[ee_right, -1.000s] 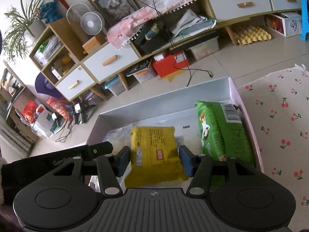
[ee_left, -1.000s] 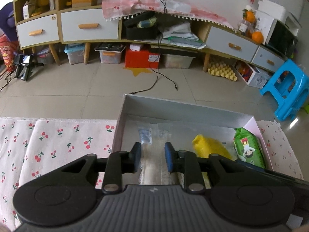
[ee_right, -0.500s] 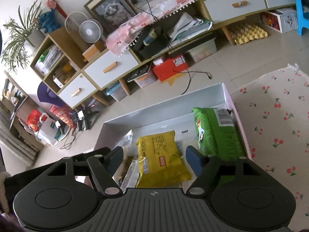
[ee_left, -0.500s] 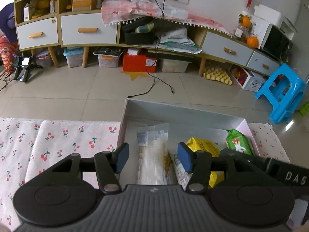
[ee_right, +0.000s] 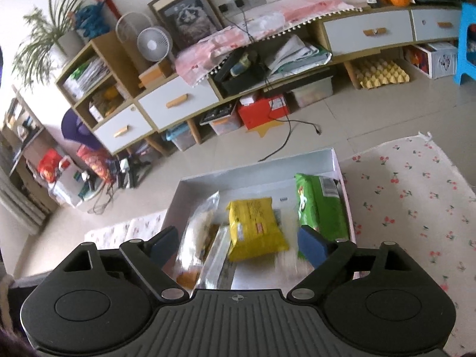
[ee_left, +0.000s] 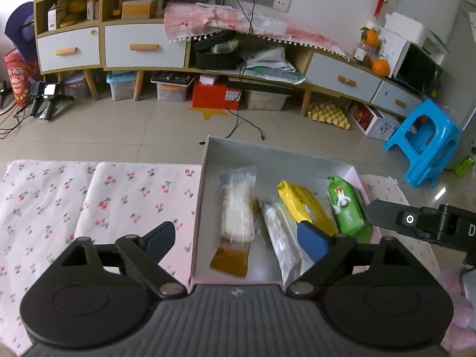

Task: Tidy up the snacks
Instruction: 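Grasp the red candy packet with the left gripper while the right gripper grasps the silver packet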

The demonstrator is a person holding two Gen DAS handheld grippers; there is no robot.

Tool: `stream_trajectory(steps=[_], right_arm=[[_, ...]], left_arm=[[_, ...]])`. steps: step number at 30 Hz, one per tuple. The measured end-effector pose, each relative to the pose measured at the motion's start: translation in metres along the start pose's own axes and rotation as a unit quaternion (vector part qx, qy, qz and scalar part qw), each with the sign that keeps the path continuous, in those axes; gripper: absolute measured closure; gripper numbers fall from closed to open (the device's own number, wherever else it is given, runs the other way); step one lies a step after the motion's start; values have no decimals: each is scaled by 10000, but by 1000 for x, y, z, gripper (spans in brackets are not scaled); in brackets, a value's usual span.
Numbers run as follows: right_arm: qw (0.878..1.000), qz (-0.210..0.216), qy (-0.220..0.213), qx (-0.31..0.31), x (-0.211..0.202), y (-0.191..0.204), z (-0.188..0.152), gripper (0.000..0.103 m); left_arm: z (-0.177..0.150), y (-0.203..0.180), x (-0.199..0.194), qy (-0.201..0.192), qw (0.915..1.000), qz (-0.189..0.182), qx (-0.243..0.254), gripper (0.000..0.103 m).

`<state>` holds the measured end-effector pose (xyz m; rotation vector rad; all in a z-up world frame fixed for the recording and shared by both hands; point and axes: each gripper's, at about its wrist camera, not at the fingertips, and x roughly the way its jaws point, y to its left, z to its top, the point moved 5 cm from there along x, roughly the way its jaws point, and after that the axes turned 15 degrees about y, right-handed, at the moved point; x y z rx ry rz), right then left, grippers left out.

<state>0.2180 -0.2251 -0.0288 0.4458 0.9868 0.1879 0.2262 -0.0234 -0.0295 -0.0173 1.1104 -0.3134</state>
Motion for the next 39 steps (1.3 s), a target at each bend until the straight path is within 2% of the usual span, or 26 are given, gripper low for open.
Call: stream_trajectory(steps=[5, 11, 19, 25, 30, 39], right_arm=[[9997, -148, 82, -157, -18, 5, -17, 13], [9986, -251, 217, -413, -34, 13, -38, 13], [9971, -262, 310, -643, -47, 20, -64, 9], [9932, -220, 317, -1102, -46, 24, -87, 7], [9839, -447, 493, -1660, -38, 23, -109, 7], [9574, -326, 873, -2735, -33, 21, -151, 7]], left_arm=[[-14, -1, -21, -69, 9999, 116, 95, 5], [-33, -3, -38, -81, 9996, 205, 148, 1], [-64, 0, -45, -5, 9995, 266, 183, 1], [-88, -2, -41, 79, 9992, 200, 337, 1], [-112, -12, -35, 199, 9974, 117, 684, 1], [-152, -25, -25, 460, 9879, -83, 1480, 1]])
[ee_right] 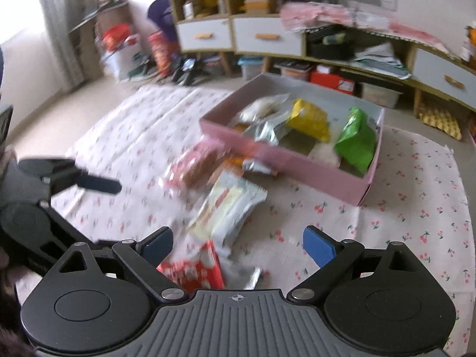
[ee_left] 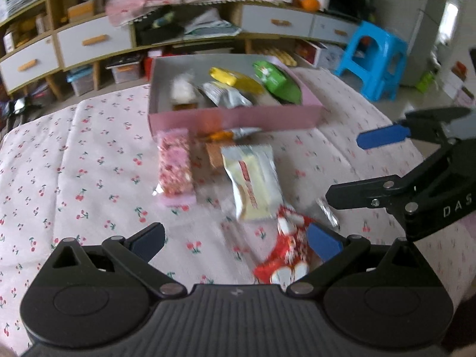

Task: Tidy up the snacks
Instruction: 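Grasp the red candy packet with the left gripper while the right gripper grasps the silver packet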

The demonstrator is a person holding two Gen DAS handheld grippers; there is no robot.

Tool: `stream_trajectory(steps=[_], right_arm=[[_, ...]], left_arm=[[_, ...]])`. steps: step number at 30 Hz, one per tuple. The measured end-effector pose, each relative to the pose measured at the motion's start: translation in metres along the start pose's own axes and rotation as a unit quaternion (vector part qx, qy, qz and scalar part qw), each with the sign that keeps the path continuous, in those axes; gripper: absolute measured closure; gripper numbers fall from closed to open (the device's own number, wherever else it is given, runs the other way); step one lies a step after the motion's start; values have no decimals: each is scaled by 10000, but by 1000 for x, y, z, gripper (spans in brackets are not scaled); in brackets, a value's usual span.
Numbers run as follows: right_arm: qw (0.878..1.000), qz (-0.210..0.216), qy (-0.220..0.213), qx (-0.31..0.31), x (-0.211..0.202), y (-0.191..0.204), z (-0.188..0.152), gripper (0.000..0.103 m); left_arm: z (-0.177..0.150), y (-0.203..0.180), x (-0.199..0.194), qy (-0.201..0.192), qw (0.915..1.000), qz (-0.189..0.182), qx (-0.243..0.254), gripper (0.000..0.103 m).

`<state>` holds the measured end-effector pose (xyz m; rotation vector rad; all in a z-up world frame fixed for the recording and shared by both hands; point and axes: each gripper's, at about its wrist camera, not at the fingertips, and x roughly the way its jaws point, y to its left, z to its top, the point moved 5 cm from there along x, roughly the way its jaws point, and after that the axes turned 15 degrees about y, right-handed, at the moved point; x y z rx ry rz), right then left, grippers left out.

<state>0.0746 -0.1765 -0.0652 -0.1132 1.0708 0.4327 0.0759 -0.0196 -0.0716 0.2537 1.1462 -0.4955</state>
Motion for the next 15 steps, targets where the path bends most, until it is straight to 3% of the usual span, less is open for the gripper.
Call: stream_trajectory(steps=[5, 10, 15], right_arm=[[9989, -35, 233, -405, 8, -3, -18, 7], [9963, -148, 473, -700, 21, -13, -36, 7], [9916, -313, 822, -947, 40, -18, -49, 7]], left_arm=[[-13, -11, 4, -13, 9992, -32, 408, 1], [-20, -26, 10, 65, 9969, -320, 718, 5], [-23, -45, 20, 180, 9941, -374, 1002, 25]])
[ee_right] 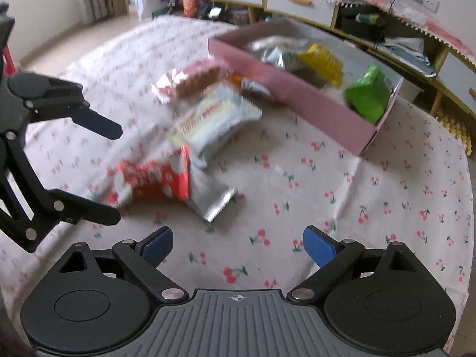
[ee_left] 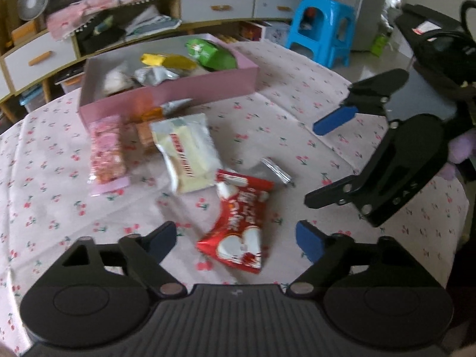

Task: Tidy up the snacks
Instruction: 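Grasp the red candy packet with the left gripper while the right gripper grasps the silver packet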

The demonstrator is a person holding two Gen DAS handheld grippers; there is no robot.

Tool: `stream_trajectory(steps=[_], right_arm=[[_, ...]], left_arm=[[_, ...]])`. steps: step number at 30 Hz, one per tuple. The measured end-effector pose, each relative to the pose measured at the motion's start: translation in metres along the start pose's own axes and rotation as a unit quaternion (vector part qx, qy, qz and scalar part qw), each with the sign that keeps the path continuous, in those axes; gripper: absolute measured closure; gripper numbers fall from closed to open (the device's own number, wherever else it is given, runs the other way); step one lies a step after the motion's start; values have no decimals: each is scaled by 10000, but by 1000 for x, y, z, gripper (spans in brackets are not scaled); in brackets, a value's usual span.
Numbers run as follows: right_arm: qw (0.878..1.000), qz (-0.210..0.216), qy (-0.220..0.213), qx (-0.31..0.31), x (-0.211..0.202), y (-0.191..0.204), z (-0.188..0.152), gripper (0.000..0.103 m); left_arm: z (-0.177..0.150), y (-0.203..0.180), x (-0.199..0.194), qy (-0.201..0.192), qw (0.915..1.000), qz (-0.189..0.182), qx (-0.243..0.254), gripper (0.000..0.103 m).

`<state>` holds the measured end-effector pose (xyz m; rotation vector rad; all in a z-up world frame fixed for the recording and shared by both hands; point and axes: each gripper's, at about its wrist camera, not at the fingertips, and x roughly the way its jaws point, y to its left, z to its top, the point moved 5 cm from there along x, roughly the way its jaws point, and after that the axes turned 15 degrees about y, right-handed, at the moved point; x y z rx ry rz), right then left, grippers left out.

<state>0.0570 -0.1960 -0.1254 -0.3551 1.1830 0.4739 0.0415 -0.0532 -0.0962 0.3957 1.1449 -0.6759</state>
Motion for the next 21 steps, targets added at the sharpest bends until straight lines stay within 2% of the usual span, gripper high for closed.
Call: stream_trajectory(steps=[2, 7, 8, 9, 13, 14, 16, 17, 21], right_arm=[[10000, 12, 71, -13, 5, -1, -2, 7], [9999, 120, 80, -26, 13, -1, -2, 7], [9999, 151, 58, -34, 13, -1, -1, 7], [9998, 179, 38, -41, 14, 0, 0, 7], [9997, 218, -9, -55, 16, 4, 4, 5], [9997, 226, -15, -52, 17, 5, 5, 4], [9997, 244, -35, -49, 18, 6, 7, 4], [9997, 250, -46, -46, 19, 6, 8, 4], [9996, 253, -86, -9, 21, 7, 13, 4]], left_arm=[[1, -3, 4, 54, 10000, -23, 10, 34], [4, -3, 9, 61, 9999, 15, -89, 45], [5, -2, 10, 66, 9999, 24, -125, 50], [5, -1, 11, 89, 9998, 18, -148, 60], [8, 0, 11, 195, 9996, 8, -207, 64], [9, 0, 10, 209, 9996, 33, -211, 69], [9, 2, 5, 223, 9994, 48, -258, 72], [8, 3, 3, 230, 9993, 9, -304, 76], [6, 11, -3, 297, 9982, 32, -519, 76]])
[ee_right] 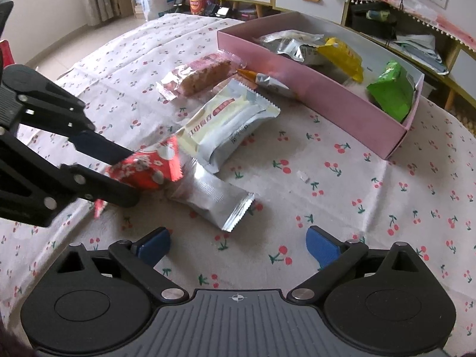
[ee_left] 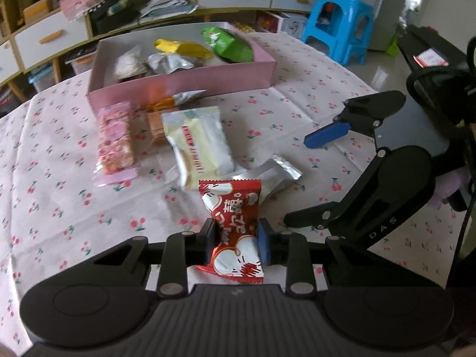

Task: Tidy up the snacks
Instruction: 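Grasp the red candy packet with the left gripper while the right gripper grasps the silver packet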

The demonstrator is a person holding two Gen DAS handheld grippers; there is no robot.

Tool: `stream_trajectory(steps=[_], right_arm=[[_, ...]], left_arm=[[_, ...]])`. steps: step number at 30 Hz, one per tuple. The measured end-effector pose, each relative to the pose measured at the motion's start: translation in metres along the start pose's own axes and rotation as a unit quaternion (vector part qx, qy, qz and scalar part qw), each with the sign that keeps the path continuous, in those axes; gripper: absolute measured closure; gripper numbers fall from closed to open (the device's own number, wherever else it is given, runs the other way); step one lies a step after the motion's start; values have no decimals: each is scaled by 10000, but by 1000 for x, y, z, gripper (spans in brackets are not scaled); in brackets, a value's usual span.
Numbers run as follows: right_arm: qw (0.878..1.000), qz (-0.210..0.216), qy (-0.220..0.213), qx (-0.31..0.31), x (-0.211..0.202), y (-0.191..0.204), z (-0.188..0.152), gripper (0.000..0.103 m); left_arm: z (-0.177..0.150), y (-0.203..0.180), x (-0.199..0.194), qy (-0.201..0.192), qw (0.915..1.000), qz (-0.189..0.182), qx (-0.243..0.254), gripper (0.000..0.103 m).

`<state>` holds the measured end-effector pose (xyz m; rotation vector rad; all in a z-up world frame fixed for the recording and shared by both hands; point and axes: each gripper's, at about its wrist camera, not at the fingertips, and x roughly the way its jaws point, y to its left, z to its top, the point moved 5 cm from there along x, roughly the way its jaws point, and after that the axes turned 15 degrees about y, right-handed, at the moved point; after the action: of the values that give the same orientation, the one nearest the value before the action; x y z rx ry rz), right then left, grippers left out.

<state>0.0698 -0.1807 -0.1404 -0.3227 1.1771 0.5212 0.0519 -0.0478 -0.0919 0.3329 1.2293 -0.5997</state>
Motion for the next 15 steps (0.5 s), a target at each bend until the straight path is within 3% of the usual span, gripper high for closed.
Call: stream_trajectory(steps=[5, 15], right_arm=[[9999, -46, -68, 74, 2, 1, 7, 4], [9998, -89, -167, -16, 5, 15, 19, 10]], left_arm=[[-3, 14, -5, 84, 9994, 81, -324, 76], [-8, 52, -15, 162, 9945, 669, -788, 76]])
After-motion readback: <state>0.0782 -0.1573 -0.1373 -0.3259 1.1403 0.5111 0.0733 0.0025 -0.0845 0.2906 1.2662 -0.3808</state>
